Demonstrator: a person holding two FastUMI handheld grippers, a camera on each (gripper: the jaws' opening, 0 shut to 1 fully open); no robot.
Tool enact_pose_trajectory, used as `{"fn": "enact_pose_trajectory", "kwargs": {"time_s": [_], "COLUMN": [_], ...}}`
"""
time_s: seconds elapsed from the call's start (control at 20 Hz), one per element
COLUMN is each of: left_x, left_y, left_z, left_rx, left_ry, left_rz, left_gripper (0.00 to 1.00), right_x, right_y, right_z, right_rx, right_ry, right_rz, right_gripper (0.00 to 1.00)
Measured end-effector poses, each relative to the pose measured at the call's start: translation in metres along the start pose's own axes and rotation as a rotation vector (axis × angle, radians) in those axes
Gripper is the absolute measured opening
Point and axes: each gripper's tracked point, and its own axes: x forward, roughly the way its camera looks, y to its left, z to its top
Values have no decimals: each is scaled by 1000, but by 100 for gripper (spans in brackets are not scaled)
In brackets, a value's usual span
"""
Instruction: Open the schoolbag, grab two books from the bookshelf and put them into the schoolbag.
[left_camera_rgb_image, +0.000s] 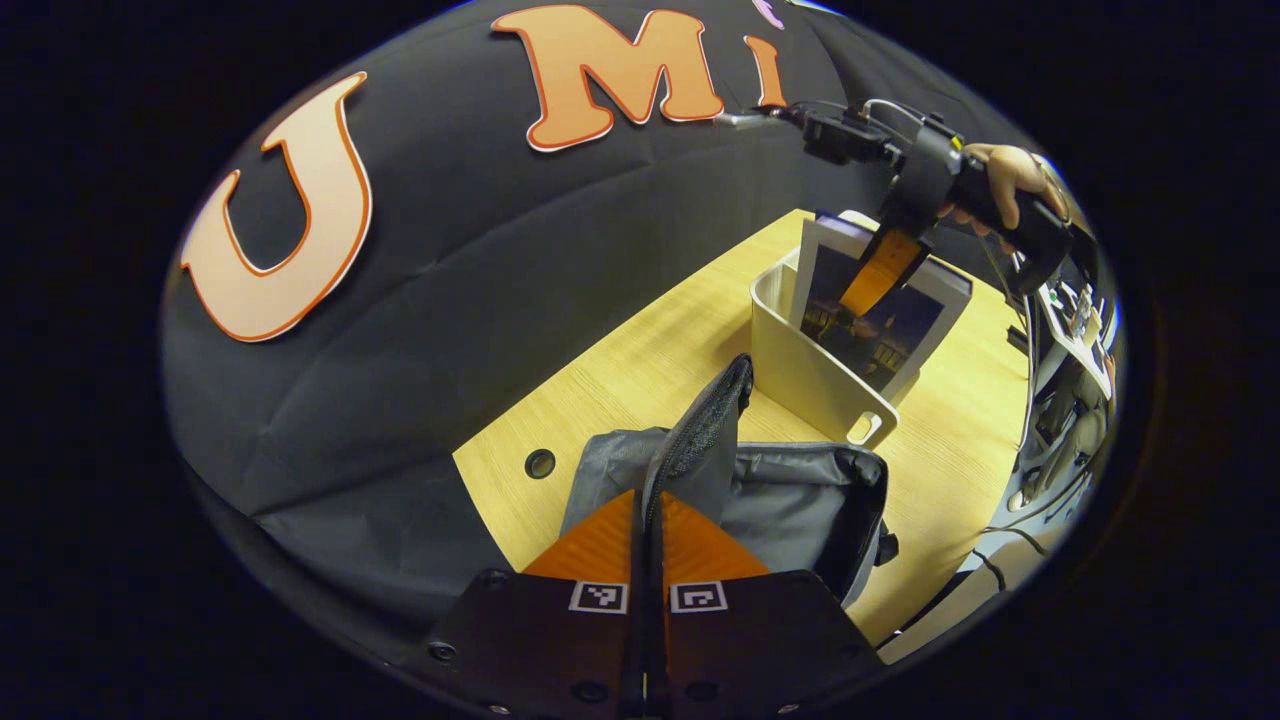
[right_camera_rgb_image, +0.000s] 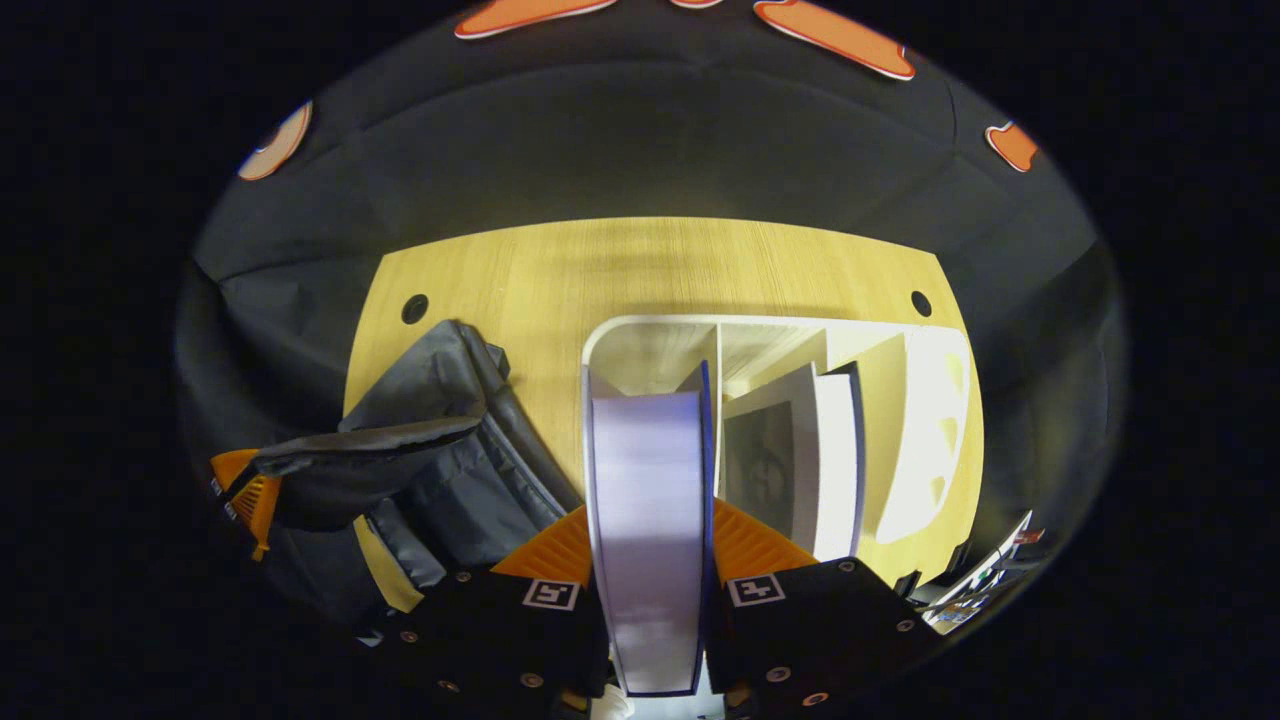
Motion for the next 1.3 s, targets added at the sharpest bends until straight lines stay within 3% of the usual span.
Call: {"fn": "enact_pose_trajectory", "kwargs": {"time_s": [0.3, 0.45, 0.65, 0.9, 1.05, 1.2, 1.3], "left_x": [-3, -3, -5, -6, -8, -10, -11], "left_y": [0, 0, 3, 2, 1, 2, -1], "left_z": [0, -1, 3, 13, 19, 26, 30], "left_rx": [9, 21, 34, 92, 108, 117, 124], "left_ry": [-1, 5, 10, 34, 51, 57, 52], "left_rz": [-10, -18, -4, -7, -4, 11, 15], "left_gripper": [2, 2, 1, 2, 2, 2, 2], "right_x": [-98, -153, -192, -173, -138, -96, -61], "right_y": [-11, 6, 4, 23, 24, 45, 62], "right_z": [-1, -23, -70, -132, -141, -144, -145], "right_rx": [-69, -26, -13, 182, 320, 506, 585], "right_ry": [-170, -245, -322, -323, -388, -378, -368], "right_rz": [-3, 111, 165, 383, 494, 660, 726], "right_gripper": [39, 38, 38, 38, 38, 38, 38]}}
